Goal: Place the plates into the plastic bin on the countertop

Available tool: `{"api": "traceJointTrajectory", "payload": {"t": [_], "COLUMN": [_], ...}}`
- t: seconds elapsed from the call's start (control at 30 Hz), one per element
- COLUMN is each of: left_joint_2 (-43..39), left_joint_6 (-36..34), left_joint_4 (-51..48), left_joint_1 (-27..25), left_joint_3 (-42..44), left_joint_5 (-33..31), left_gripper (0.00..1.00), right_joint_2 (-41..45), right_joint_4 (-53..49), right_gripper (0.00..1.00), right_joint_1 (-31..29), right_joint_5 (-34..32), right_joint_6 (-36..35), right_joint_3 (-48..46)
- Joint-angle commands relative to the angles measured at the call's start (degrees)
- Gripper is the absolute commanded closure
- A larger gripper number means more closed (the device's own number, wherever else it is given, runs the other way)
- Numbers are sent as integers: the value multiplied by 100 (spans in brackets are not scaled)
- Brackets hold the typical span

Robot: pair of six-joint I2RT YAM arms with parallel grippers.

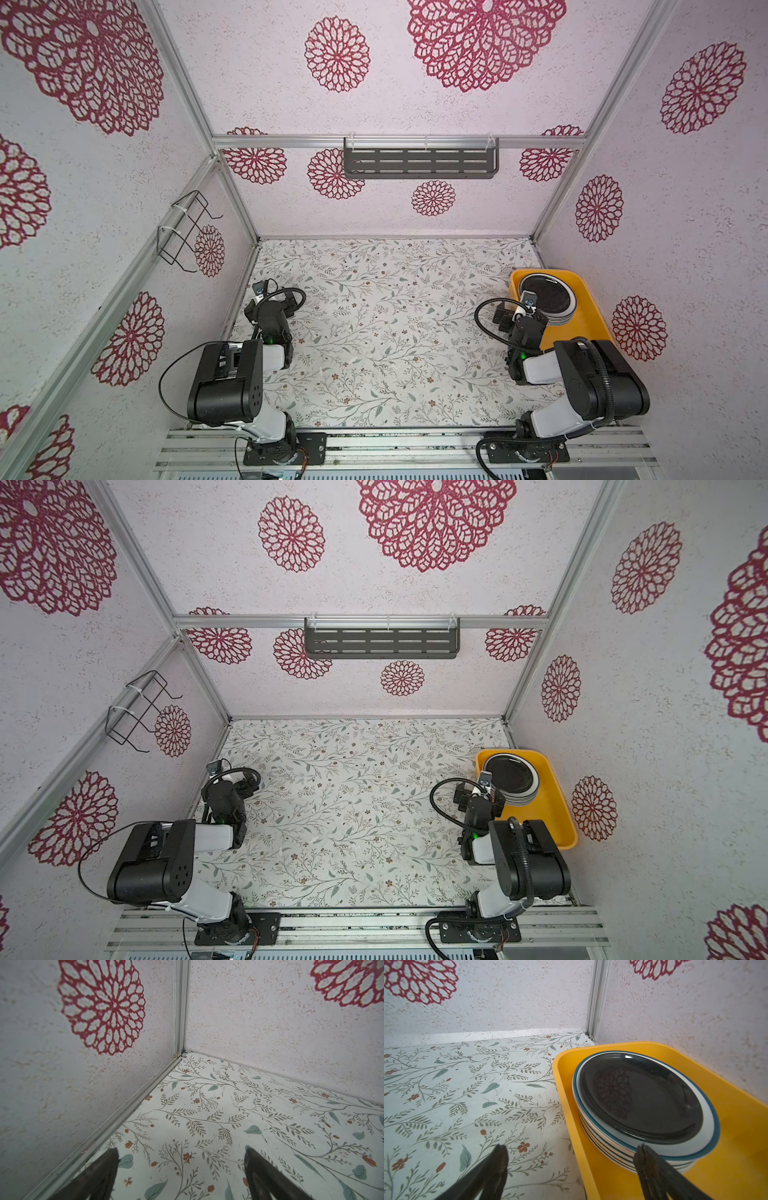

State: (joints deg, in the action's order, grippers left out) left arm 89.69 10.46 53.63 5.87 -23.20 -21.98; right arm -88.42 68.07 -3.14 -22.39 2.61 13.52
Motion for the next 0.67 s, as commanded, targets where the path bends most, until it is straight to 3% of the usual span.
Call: {"api": "traceJointTrajectory", "payload": {"t": [0.0,0.63], "left_joint_2": [6,0], "left_joint_6": [-105,-114], "left_joint_4": [35,66], "left_joint_1": [-45,-51], "left_joint_3": [15,30], "left_joint_5": [-78,-86], "left_gripper": [3,3], "right_joint_2": [36,22], "right_joint_4": [329,306], "right_gripper": [1,1], "right_joint_1": [24,6], "right_joint_5": [-23,7], "right_joint_6": [90,47], "right_joint_3": [-15,1]}}
